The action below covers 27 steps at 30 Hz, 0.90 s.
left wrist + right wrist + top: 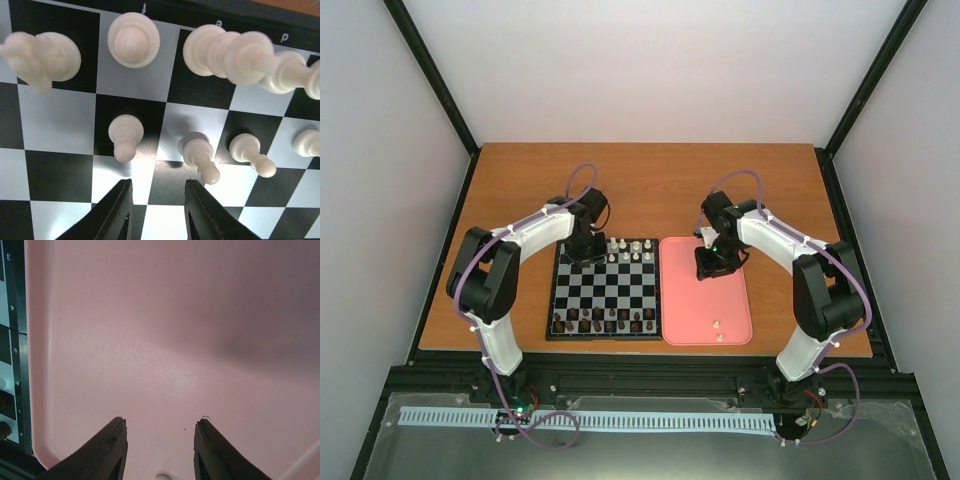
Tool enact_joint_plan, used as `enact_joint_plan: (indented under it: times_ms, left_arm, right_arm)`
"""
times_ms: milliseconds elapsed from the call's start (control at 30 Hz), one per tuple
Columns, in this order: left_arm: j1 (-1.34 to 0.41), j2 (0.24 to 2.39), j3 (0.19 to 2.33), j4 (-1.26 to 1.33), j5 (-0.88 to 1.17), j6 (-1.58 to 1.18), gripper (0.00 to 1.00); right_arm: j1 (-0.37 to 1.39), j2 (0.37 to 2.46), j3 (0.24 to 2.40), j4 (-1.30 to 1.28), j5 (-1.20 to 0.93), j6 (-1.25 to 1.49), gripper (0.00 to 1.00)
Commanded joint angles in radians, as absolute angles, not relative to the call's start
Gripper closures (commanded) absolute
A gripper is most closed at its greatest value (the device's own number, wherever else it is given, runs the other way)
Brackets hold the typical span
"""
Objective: Set up the chess pieces on the board
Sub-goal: Place the chess piece on the chessboard.
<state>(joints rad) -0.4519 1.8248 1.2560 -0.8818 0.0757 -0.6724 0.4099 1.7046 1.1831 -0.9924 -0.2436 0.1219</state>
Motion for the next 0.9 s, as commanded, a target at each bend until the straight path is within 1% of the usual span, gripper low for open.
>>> enact_joint_plan:
  times_ms: [0,467,867]
  left_arm:
    - [-0.456,1.787,1.273,-0.892,0.101,-0.695,0.69]
    - [-0.465,1.815,1.285,-0.873,0.125,-0.693,0.69]
    - [-0.483,1.797,1.262,-0.874,0.127,-0.696,0.69]
  right_arm:
    - [0.401,1.718,1.199,-0.983,-0.245,0.112,0.62]
    - [0.402,1.716,1.199,-0.984,-0.24,0.112,0.62]
    - [0.401,1.717,1.196,-0.982,-0.243,0.111,0.62]
